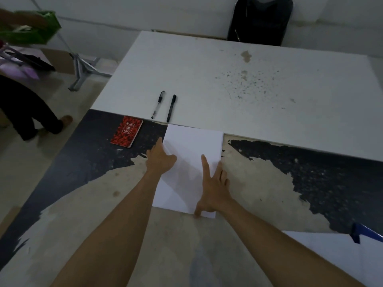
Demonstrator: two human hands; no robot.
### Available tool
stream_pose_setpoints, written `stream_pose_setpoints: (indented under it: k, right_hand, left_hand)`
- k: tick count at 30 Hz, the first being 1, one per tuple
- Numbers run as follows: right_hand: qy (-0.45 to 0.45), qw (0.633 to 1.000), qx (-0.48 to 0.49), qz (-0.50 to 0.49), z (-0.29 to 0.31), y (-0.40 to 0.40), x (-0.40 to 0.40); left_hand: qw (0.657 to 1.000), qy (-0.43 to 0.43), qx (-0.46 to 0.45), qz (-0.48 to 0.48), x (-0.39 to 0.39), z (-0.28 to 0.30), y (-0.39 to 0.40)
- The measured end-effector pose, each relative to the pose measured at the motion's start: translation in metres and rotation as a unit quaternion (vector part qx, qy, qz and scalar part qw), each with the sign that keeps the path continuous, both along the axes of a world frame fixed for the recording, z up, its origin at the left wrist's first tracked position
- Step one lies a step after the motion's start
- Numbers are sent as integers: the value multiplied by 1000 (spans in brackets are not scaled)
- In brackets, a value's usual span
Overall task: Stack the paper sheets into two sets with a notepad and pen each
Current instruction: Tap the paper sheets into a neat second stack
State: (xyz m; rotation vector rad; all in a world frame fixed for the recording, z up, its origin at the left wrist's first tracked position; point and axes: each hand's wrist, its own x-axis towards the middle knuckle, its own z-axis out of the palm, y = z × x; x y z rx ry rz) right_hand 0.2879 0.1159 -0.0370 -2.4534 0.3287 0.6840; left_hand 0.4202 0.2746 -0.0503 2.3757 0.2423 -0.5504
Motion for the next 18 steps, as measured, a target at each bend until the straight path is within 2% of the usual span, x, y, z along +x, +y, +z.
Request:
stream_pose_setpoints:
  k: [11, 18]
  right_hand:
    - [25, 1000, 16, 0, -1, -9, -4]
    - [27, 999, -34, -25, 28, -67, -44]
  left_hand:
    - [996, -4, 76, -52, -8, 3, -5]
    - [984, -24, 135, -116, -71, 19, -37]
